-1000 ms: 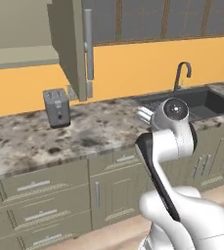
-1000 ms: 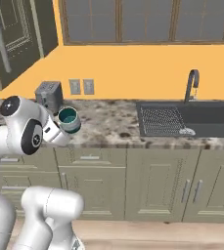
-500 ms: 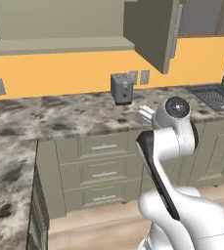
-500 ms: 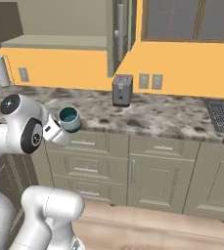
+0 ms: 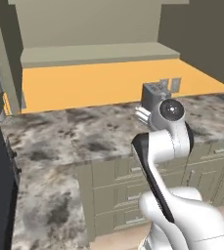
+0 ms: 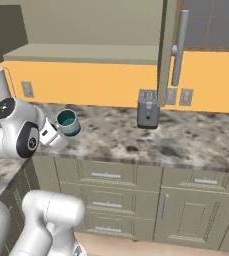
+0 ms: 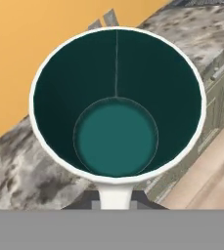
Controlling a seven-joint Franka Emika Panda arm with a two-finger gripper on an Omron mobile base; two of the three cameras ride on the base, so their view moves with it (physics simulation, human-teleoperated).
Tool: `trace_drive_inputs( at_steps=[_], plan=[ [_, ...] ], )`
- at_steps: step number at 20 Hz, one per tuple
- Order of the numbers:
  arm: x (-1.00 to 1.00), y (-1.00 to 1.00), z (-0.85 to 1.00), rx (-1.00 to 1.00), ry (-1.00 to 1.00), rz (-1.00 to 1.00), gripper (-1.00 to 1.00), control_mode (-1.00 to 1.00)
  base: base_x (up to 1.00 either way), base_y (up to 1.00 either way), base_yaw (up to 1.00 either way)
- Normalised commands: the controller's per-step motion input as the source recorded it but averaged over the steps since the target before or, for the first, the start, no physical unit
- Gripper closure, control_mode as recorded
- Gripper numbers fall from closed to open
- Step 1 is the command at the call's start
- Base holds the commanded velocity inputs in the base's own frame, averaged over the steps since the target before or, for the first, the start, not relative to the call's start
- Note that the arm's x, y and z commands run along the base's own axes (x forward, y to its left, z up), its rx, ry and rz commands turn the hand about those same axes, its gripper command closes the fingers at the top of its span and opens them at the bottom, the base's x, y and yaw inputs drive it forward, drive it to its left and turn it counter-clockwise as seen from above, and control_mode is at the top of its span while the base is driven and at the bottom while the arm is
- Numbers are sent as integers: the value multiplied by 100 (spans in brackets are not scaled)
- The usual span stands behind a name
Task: Move the mug from next to the sink to the open cabinet. Then, move the bowl with the carrot to the fridge to clear the area for faucet cleaning.
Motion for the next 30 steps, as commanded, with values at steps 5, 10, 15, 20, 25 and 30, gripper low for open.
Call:
trace_drive_inputs(
  at_steps=[5,10,15,20,25,30],
  plan=[
    [0,0,0,0,0,0,100,100,100,9,0],
    [0,0,0,0,0,0,100,100,100,-2,1],
    [-4,0,3,-1,-4,0,100,-100,26,2,-1],
    [-75,0,97,-1,-3,9,100,-100,0,0,0],
    [-98,-2,100,-4,1,24,100,-100,0,0,0],
    [-70,0,89,-13,12,34,100,-100,0,0,0]
  ],
)
